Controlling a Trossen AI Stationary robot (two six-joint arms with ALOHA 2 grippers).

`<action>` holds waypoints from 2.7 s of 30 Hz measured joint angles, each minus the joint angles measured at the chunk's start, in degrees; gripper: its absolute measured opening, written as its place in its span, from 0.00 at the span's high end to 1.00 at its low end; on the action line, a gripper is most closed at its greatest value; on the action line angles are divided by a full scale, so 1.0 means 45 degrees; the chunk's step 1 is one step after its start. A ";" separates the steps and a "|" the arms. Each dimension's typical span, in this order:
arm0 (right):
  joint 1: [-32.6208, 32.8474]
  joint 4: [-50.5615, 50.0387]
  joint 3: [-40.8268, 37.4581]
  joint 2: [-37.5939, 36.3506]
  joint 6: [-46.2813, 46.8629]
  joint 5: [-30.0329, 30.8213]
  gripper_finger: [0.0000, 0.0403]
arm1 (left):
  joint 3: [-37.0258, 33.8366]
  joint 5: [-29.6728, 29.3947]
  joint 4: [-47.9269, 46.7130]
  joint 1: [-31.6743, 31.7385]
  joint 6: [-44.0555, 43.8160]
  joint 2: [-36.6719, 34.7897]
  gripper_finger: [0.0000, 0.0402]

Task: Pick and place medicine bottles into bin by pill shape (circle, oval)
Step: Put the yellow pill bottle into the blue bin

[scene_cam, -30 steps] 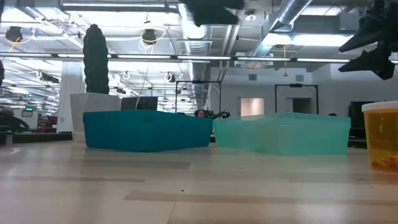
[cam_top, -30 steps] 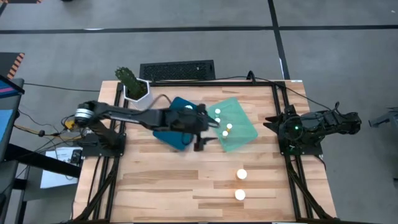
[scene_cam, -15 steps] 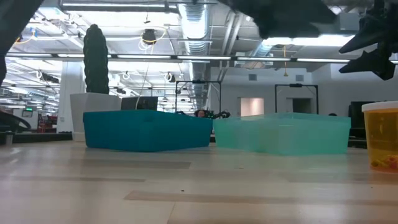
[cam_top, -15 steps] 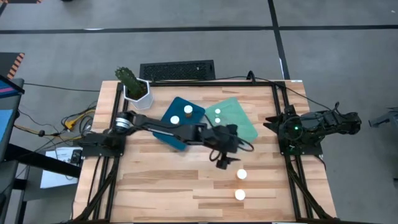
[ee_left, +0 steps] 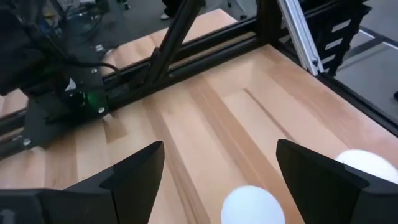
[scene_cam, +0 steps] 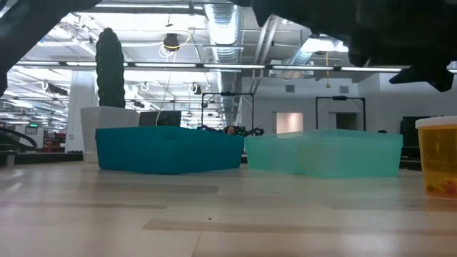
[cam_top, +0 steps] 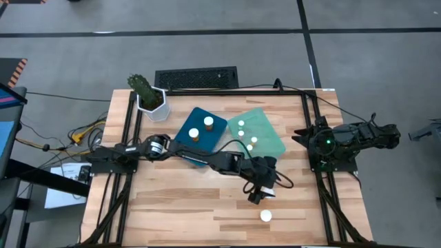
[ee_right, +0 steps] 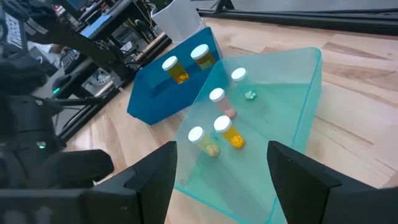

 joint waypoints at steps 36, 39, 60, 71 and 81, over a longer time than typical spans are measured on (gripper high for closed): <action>0.0000 -0.0005 -0.0003 0.0003 -0.0118 -0.0330 0.35 | -0.0156 -0.0581 -0.0418 -0.0573 0.0580 0.1296 0.35; 0.0000 -0.0005 0.0001 0.0001 -0.0118 -0.0333 0.35 | -0.0156 -0.0614 -0.0368 -0.0568 0.0407 0.1296 0.42; 0.0000 -0.0002 0.0001 0.0000 -0.0115 -0.0330 0.35 | 0.0673 0.0102 -0.1997 0.0652 -0.2188 0.0192 0.50; 0.0000 0.0000 -0.0002 0.0003 -0.0118 -0.0316 0.35 | 0.0713 -0.0123 -0.6069 0.2000 -0.0656 -0.3284 0.44; 0.0000 0.0000 -0.0003 -0.0001 -0.0118 -0.0287 0.35 | -0.1018 -0.0223 -1.1788 0.3201 -0.0534 -0.6706 0.48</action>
